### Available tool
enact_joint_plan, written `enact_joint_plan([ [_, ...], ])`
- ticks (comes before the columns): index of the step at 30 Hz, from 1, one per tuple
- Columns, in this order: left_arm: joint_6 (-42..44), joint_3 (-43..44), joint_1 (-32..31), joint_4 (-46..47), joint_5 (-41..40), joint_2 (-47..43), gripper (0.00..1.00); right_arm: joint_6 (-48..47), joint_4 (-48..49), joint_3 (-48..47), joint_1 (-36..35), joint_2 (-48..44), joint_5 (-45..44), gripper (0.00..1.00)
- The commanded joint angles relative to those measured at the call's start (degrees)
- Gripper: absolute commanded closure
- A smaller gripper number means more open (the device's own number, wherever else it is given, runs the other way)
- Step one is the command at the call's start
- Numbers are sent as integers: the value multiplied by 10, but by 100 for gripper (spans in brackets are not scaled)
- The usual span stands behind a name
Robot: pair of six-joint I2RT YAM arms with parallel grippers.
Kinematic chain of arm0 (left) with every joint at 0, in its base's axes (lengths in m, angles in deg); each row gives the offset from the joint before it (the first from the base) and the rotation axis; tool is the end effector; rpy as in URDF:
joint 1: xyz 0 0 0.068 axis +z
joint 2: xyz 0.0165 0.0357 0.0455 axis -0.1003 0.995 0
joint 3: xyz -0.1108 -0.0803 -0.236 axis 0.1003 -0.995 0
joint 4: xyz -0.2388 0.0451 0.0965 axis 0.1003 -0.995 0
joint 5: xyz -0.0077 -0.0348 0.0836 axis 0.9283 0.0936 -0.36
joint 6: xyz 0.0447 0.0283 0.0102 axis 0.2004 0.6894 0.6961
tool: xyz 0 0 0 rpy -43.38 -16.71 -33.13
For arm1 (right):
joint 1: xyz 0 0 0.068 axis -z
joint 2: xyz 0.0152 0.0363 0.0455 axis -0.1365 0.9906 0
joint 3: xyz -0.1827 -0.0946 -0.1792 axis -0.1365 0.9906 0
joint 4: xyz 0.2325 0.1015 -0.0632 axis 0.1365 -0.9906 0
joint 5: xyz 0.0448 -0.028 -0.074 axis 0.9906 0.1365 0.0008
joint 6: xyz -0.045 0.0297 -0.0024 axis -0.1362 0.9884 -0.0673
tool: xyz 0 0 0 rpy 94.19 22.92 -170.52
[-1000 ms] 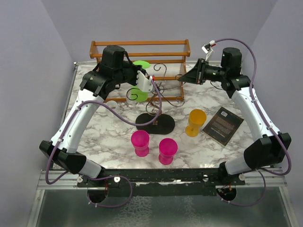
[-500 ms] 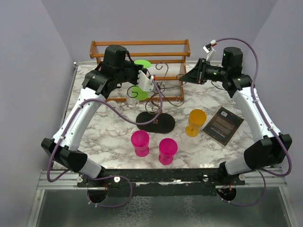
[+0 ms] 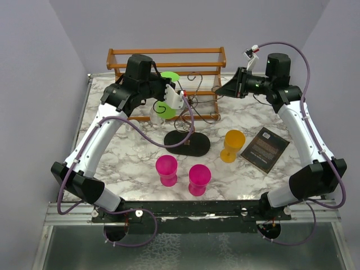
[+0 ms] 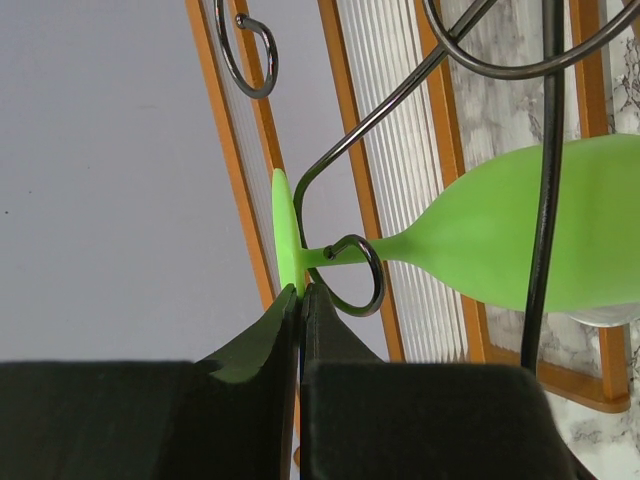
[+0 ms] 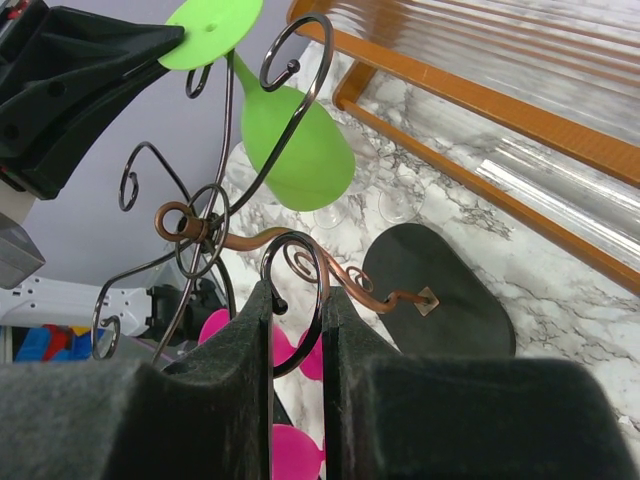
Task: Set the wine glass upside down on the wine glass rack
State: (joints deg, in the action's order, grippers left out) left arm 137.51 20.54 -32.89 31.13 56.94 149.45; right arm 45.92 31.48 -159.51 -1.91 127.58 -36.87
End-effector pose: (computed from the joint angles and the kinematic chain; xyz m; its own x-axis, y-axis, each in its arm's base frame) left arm 0.2790 -0.1534 0.4453 0.5943 0.7735 -0.2202 0.4968 -0.1377 0.8569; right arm 0.3146 0.0816 0.4085 -0.7096 0.1365 -0.6912 -0.5448 0.5158 0.6612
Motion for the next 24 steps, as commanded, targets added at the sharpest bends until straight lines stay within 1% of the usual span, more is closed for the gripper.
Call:
enact_joint_plan([
  [1,-1,-8,2,17,-30,-2,100,-88,22,-37,7,7,-30,99],
  [5,-2,-9,2,12,-29,-7,100,-92,19,-40,7,12,-31,98],
  [10,-8,-14,2,0,-21,-14,100,-97,15,-42,7,16,-33,92],
  [15,-27,-20,1,12,-26,-21,100,-99,13,-43,7,19,-35,92],
  [24,-49,-21,2,6,-14,-37,100,-103,-2,-57,7,31,-54,92],
])
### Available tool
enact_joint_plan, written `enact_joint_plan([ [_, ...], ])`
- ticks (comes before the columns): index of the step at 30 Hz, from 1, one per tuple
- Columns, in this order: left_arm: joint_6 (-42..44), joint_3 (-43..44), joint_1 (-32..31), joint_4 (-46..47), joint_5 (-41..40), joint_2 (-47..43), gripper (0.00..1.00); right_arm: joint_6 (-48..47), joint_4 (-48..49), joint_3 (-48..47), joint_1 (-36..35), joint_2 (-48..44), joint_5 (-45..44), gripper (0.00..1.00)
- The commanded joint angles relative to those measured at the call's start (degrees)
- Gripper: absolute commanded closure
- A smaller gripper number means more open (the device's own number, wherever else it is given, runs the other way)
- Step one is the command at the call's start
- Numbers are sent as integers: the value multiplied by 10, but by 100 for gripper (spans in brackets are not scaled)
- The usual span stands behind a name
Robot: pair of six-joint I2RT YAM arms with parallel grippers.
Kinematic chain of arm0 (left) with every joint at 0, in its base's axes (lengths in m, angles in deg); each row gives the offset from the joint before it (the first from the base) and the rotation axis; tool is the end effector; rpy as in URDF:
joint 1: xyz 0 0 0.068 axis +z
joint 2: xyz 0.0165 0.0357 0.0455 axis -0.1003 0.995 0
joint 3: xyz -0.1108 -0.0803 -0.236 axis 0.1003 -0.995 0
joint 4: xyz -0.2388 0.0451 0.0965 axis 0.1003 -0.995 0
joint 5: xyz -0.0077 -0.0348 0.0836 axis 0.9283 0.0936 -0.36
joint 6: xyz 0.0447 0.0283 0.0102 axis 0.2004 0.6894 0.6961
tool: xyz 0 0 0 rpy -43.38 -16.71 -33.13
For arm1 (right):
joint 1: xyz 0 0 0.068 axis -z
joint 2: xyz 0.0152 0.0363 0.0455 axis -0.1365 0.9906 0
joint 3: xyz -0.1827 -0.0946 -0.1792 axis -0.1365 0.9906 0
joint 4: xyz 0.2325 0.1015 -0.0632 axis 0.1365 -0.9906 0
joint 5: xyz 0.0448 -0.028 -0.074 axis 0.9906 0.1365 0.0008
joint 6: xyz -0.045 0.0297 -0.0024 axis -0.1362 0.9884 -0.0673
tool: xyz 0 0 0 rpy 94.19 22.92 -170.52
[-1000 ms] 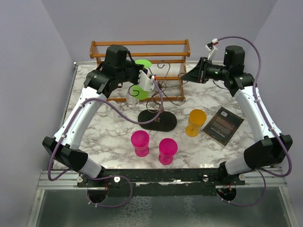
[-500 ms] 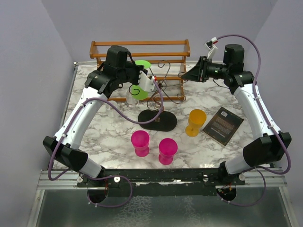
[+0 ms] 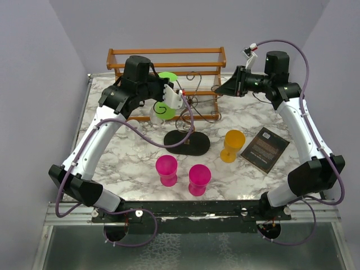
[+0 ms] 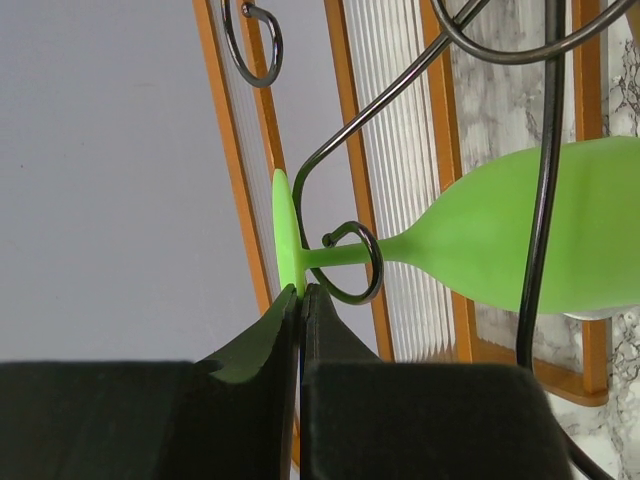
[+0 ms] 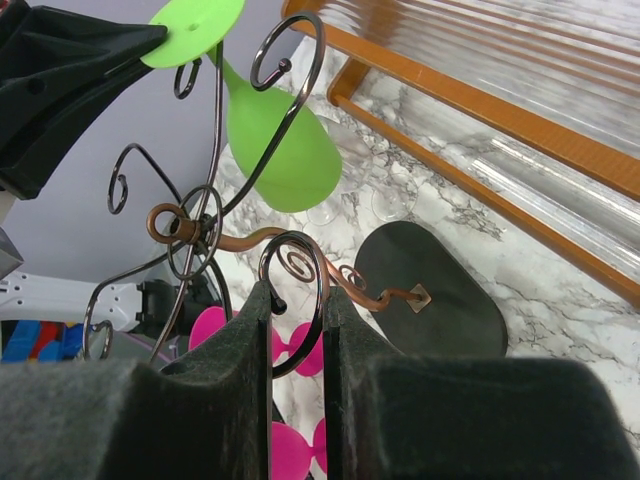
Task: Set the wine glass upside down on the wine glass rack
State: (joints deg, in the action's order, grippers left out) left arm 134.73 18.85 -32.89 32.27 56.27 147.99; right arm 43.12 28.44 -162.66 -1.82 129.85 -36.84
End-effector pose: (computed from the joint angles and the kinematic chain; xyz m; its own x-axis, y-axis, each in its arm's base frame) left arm 0.2744 -0.1506 0.4454 0.5658 0.7845 -0.2539 0.5118 -0.0927 0.8541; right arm 0.3222 0.0824 0.4097 -0.7084 0.1076 -0.6975 -0.5546 0.5264 0.6445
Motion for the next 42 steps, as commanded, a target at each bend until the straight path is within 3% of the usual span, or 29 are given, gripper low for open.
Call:
enact_joint_plan([
  [1,-24,-4,2,-7,-6,-24,100,-75,28,-26,6,9,-54,92],
  [27,-45,-2,2,-61,33,-47,100,-83,12,-57,7,40,-70,91],
  [42,-43,-6,1,-82,98,-32,85,-90,9,-65,8,47,-59,91],
])
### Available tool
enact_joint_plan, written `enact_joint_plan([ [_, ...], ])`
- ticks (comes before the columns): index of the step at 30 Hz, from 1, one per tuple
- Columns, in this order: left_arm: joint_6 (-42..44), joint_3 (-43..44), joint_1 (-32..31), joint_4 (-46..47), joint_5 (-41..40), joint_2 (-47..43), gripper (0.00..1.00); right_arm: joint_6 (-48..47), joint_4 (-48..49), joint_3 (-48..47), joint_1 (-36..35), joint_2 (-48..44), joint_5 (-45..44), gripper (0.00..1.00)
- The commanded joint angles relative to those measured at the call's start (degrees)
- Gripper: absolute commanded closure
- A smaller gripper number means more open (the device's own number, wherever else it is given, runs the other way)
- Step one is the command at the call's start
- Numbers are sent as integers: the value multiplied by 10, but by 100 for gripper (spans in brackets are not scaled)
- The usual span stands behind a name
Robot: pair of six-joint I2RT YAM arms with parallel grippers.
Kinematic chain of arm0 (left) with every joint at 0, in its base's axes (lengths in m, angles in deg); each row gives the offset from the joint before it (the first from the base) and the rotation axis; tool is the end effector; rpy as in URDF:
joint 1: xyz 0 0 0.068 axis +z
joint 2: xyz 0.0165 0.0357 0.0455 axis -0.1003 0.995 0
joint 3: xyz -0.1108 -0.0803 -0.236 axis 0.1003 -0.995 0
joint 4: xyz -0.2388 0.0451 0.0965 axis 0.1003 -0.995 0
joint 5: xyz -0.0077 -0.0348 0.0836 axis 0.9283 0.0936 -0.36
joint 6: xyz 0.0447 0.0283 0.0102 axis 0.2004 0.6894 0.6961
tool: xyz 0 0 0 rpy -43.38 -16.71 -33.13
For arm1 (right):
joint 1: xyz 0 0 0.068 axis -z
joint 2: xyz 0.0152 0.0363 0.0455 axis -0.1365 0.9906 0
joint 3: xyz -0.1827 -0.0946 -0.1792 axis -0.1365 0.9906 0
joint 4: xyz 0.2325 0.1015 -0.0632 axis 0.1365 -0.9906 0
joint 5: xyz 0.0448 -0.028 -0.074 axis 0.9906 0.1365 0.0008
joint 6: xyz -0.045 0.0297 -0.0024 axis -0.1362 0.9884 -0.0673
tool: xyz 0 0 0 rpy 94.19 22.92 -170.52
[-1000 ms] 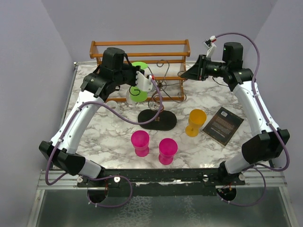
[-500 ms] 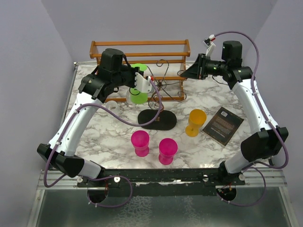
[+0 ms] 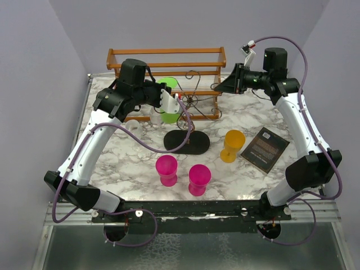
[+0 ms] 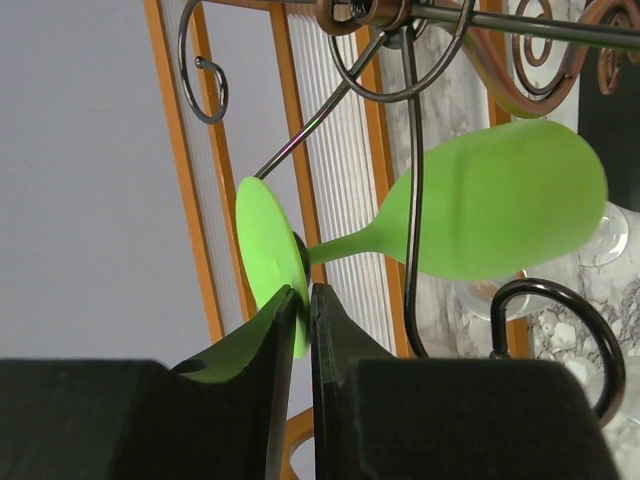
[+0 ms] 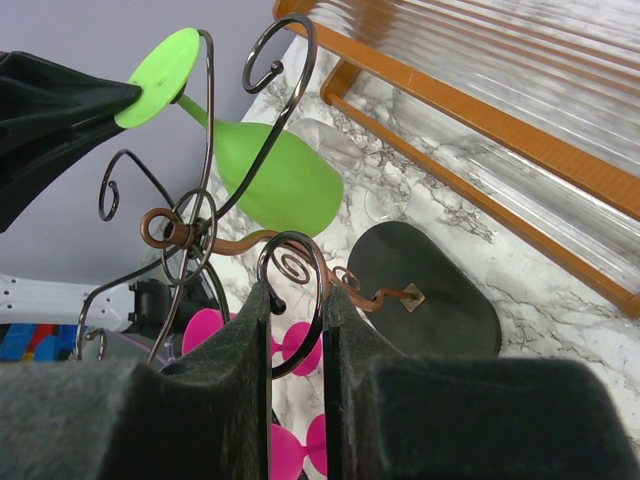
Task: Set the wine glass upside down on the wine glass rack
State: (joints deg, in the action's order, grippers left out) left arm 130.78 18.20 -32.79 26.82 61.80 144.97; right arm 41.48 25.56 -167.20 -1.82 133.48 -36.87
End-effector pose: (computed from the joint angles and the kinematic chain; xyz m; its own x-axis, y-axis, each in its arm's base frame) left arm 0.2530 -0.1427 0.4482 0.5685 0.7378 -0.3639 0.6017 -0.0713 0.7955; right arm 0.3358 0.0847 0.4108 -0.7161 0.0886 -0.6924 -0.5530 0.5333 0.6401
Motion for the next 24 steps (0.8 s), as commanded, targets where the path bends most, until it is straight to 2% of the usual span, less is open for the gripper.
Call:
enact_joint_plan([
  [1,-7,2,0,-30,45,-2,84,-77,37,-20,7,11,-57,90],
  [5,-20,13,0,-44,49,-7,77,-83,34,-21,7,11,-55,86],
  [16,-115,50,0,-60,69,-30,46,-96,20,-34,7,17,-56,71],
  [20,-194,69,1,-38,56,-43,39,-105,10,-42,7,20,-58,61],
  [24,-318,69,4,24,-6,-65,36,-114,1,-48,7,20,-61,50],
])
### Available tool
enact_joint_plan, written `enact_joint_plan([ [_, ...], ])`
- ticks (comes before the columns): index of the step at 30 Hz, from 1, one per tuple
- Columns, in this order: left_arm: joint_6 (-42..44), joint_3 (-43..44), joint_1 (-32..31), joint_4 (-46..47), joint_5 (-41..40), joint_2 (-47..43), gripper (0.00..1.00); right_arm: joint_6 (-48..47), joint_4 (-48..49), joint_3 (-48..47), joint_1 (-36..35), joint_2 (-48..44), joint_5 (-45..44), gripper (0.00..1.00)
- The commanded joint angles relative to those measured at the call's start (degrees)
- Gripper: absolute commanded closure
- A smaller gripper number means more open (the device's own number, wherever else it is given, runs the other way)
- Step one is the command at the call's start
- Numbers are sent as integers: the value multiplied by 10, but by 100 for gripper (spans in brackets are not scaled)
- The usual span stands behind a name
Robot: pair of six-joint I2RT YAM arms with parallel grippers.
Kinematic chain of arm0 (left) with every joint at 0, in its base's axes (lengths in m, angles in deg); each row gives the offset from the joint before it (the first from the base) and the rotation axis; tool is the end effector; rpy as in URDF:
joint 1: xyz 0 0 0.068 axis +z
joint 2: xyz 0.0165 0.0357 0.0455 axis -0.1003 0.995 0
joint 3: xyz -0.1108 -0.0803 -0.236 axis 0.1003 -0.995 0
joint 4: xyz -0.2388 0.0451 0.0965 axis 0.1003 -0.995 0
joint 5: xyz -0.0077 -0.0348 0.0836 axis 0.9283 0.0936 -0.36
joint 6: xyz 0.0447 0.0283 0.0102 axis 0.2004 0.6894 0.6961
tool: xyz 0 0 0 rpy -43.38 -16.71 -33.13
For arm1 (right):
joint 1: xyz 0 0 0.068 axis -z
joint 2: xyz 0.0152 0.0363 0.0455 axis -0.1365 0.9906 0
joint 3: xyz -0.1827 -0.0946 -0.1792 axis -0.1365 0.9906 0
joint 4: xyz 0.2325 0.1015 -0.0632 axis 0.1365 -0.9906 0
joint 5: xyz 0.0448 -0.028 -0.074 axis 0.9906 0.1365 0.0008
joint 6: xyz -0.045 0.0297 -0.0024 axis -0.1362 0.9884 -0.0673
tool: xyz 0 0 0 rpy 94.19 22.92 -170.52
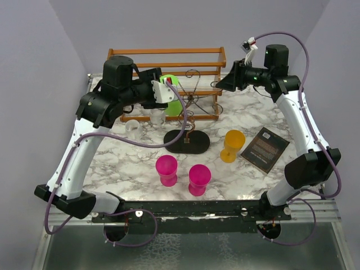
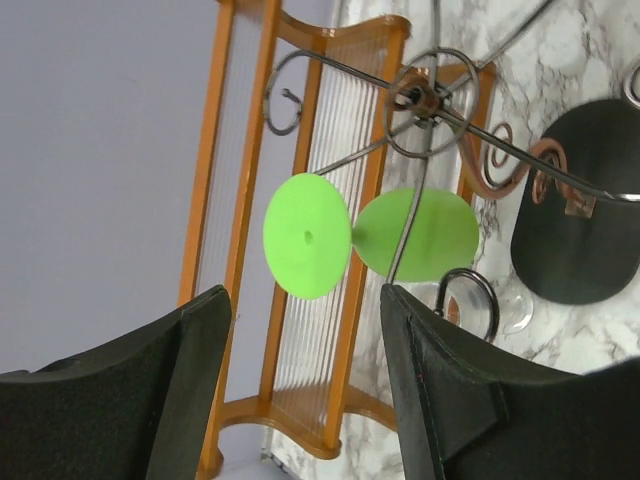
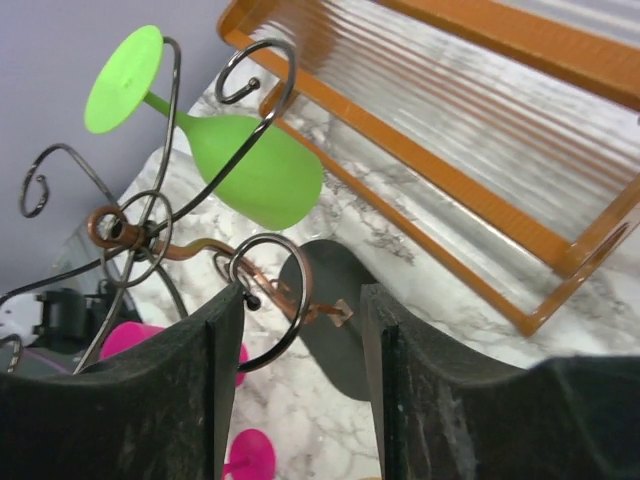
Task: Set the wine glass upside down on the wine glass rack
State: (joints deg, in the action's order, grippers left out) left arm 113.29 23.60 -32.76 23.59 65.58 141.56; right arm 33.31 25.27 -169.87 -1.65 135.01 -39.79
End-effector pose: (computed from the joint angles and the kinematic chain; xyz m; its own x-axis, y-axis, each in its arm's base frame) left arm 0.2221 -0.1293 0.4867 0.4446 0.6588 -0.6068 0.7052 0.1603 0.6907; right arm 0.3434 0.0837 0.4160 -0.6146 0.0233 -0.7885 -0.6326 0.5826 0.5103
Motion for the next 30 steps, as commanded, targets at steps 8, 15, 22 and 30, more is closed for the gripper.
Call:
enact_joint_plan([
  [8,-406,-85,49,167,-260,-89,25,-51,-8,-33,5,-10,-57,15],
  [15,-541,-156,199,131,-124,-62,24,-66,15,0,6,-67,-114,6],
  [22,-589,-213,202,132,-11,-1,25,-88,42,44,6,-140,-168,5],
  [30,-605,-216,200,164,9,60,28,-93,50,68,5,-173,-178,5],
])
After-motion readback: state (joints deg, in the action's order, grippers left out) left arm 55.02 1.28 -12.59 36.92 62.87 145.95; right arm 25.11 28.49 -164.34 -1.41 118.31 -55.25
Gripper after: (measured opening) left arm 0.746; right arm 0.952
